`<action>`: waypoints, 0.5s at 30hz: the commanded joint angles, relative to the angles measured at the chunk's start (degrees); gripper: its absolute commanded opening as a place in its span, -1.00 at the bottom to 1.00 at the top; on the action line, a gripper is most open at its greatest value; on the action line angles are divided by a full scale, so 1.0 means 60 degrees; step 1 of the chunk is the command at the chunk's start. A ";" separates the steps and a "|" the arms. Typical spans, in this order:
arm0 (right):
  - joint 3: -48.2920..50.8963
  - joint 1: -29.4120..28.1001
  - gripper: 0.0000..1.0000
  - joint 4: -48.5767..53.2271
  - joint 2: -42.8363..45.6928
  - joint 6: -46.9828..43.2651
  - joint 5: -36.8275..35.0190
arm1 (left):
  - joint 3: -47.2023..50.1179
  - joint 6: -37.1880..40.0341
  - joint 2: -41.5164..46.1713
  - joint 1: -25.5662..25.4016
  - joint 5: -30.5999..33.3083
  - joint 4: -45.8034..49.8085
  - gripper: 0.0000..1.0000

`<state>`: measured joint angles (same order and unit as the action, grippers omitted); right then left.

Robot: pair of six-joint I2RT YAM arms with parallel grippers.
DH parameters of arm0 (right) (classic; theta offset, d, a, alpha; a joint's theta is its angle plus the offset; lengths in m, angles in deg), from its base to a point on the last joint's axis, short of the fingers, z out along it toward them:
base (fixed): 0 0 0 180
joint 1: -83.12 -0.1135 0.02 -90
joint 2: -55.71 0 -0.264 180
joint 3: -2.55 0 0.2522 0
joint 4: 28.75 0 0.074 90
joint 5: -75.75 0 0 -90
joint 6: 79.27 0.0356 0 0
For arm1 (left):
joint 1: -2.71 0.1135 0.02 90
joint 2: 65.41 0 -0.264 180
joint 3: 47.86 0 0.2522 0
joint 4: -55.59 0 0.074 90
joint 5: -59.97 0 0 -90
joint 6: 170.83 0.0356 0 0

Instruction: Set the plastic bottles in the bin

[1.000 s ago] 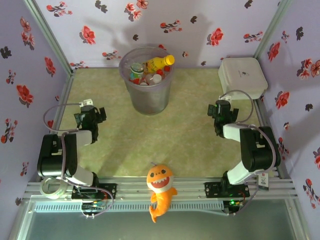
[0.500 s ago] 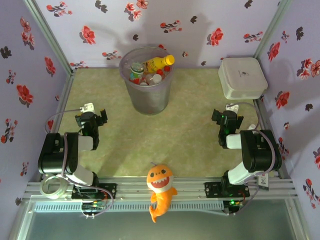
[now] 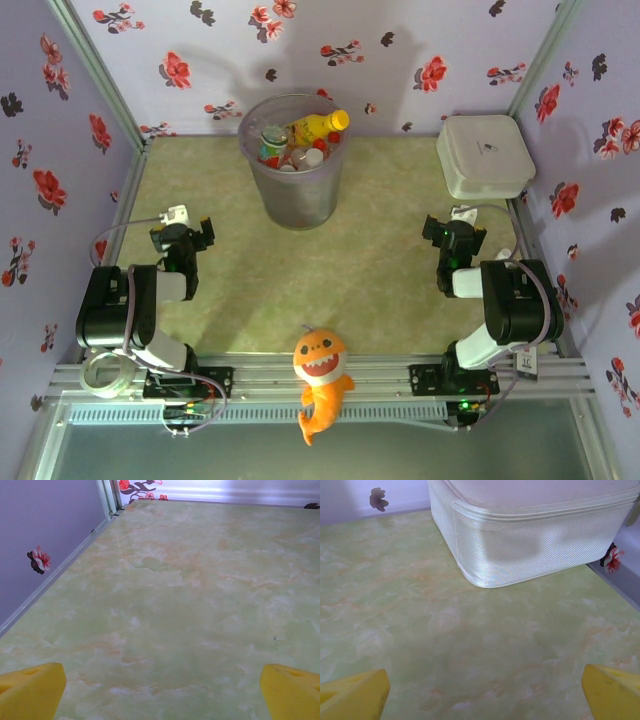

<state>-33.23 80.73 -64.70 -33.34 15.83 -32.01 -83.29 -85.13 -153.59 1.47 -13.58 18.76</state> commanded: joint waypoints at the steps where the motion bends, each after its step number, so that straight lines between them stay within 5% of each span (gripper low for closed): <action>1: 0.0082 0.0018 0.99 -0.0368 -0.0036 0.0145 0.0059 | 0.0023 0.0159 -0.0078 -0.0028 -0.0005 -0.0421 1.00; 15: -0.0043 0.0033 0.99 -0.0169 -0.0080 0.0129 0.0191 | 0.0023 0.0159 -0.0069 -0.0028 -0.0005 -0.0420 0.99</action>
<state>-33.23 80.73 -64.66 -33.34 15.83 -31.31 -83.29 -85.11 -153.59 1.47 -13.58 18.76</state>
